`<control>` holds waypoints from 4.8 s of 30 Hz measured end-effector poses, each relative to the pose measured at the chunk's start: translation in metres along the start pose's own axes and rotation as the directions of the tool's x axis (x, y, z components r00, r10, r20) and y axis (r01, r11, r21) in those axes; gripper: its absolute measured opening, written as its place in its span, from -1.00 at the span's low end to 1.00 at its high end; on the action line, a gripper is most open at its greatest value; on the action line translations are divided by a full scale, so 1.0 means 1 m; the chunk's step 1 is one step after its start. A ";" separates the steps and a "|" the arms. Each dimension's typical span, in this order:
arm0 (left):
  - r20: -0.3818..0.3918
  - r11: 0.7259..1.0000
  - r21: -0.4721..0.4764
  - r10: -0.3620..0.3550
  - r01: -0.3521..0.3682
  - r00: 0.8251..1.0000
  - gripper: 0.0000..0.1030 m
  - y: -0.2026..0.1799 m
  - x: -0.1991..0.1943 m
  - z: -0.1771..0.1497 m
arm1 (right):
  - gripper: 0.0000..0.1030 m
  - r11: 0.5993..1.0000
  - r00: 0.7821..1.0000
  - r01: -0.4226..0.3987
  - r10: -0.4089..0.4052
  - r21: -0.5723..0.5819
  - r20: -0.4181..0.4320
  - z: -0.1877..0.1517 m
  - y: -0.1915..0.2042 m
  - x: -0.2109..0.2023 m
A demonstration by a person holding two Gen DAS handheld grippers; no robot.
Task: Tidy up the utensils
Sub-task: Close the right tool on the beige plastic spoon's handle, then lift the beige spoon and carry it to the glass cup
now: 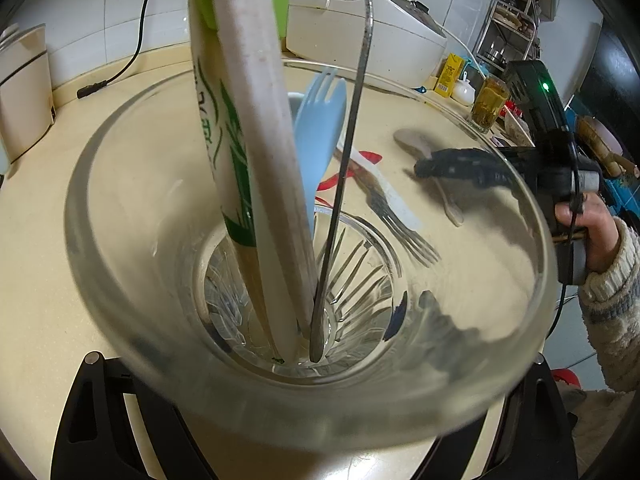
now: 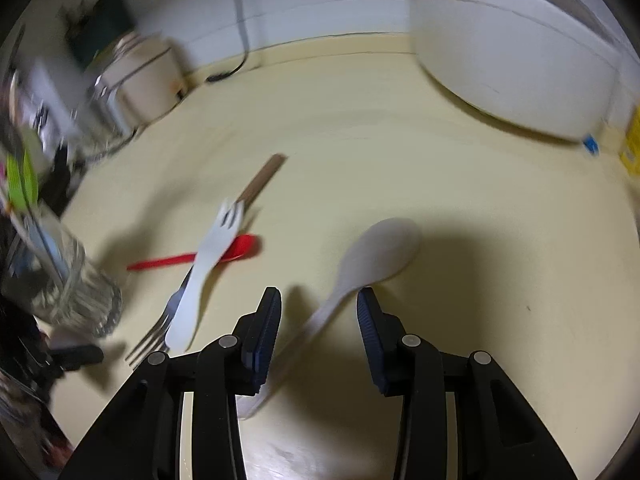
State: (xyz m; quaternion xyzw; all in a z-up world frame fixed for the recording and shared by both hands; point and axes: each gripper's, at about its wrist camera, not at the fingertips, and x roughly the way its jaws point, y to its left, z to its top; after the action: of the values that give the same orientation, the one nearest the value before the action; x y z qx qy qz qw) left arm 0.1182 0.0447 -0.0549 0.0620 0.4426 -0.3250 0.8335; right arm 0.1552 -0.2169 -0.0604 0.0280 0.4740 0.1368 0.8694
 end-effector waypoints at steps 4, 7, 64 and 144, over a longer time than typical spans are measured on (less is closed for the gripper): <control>0.001 1.000 -0.004 -0.005 0.005 1.000 0.76 0.002 0.000 -0.001 | -0.22 0.986 0.993 0.116 -0.114 -0.116 0.025 -0.016 0.021 -0.003; 0.002 1.000 -0.004 -0.005 0.005 1.000 0.77 0.003 0.000 -0.001 | -0.22 0.979 0.993 0.118 -0.114 -0.169 0.036 -0.030 0.024 -0.013; -0.005 1.000 0.011 0.010 -0.010 1.000 0.77 -0.001 0.001 0.000 | -0.35 0.987 0.996 0.075 -0.069 -0.143 0.047 0.011 0.001 0.017; -0.007 1.000 0.014 0.014 -0.014 1.000 0.77 -0.001 0.000 0.000 | -0.36 0.987 0.965 -0.133 0.149 -0.087 0.216 0.016 0.014 -0.054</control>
State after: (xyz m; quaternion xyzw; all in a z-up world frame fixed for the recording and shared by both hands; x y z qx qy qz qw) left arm 0.1172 0.0439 -0.0547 0.0721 0.4426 -0.3218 0.8339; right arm 0.1377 -0.2160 -0.0051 0.0456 0.3656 0.2110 0.9054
